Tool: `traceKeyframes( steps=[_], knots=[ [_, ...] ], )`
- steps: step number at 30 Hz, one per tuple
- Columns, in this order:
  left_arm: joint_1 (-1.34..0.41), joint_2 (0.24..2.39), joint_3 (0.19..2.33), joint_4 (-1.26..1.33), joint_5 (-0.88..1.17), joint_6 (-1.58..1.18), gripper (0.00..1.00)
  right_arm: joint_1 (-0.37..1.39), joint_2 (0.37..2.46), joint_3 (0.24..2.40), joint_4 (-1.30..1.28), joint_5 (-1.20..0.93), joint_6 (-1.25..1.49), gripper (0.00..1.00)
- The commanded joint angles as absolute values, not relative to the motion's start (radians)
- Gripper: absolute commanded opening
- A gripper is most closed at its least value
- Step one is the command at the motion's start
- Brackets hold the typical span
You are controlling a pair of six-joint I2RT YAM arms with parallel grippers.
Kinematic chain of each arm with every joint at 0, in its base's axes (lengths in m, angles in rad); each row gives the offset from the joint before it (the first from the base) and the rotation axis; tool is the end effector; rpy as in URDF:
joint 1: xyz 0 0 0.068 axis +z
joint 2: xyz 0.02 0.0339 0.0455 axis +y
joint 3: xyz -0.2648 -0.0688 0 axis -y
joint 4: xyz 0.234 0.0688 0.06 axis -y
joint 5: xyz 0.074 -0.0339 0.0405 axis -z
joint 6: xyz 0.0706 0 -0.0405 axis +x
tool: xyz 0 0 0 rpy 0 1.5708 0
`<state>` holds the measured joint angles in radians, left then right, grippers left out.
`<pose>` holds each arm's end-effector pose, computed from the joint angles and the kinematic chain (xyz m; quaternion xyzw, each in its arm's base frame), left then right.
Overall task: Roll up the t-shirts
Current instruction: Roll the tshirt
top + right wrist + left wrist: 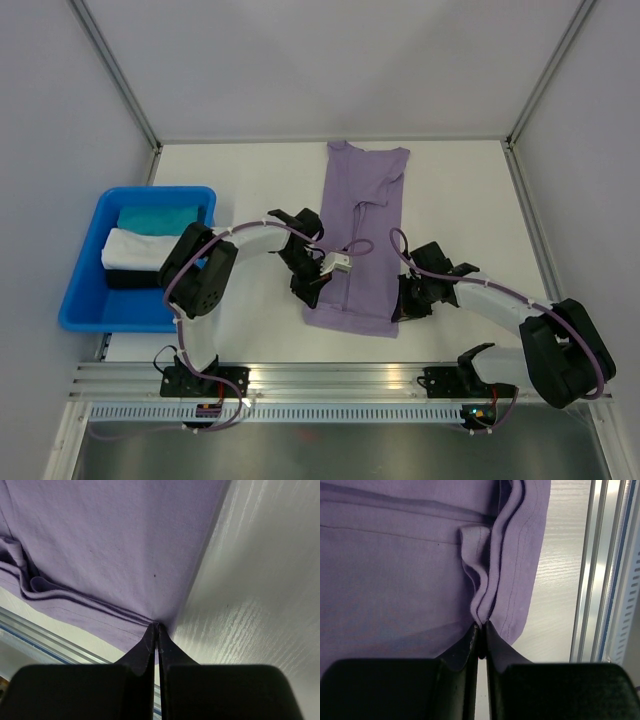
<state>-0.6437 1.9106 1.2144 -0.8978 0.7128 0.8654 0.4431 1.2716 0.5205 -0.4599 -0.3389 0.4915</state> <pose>0.2309 -0.2310 0.1318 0.6389 0.6855 -0.3479 0.0278 0.1737 0.1084 0.1191 -0.0067 0.9702 0.2276 0.0827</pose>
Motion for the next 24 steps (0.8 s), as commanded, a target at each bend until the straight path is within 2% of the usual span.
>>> traceKeyframes(
  steps=[1,3,6,7,10,11,18,19,24],
  knots=[
    [-0.653,1.911,1.235,-0.891,0.703,0.888,0.15,0.443,1.281,0.537,-0.462,-0.287,0.515,0.00],
    [-0.655,1.910,1.252,-0.890,0.700,0.882,0.18,0.445,1.282,0.546,-0.463,-0.279,0.515,0.00],
    [-0.652,1.885,1.285,-0.888,0.672,0.871,0.29,0.443,1.287,0.557,-0.468,-0.268,0.518,0.00],
    [-0.650,1.875,1.290,-0.888,0.673,0.874,0.36,0.443,1.292,0.560,-0.466,-0.270,0.518,0.00],
    [-0.628,1.803,1.282,-0.882,0.704,0.908,0.48,0.443,1.312,0.566,-0.459,-0.282,0.528,0.00],
    [-0.620,1.783,1.263,-0.874,0.715,0.923,0.49,0.443,1.316,0.566,-0.456,-0.285,0.529,0.00],
    [-0.606,1.501,1.057,-0.609,0.706,0.890,0.52,0.440,1.299,0.543,-0.408,-0.288,0.575,0.00],
    [-0.623,1.424,1.024,-0.586,0.678,0.894,0.51,0.440,1.295,0.540,-0.403,-0.290,0.583,0.00],
    [-0.779,1.304,0.807,-0.535,0.545,0.931,0.49,0.440,1.261,0.512,-0.365,-0.293,0.617,0.00]
  ],
)
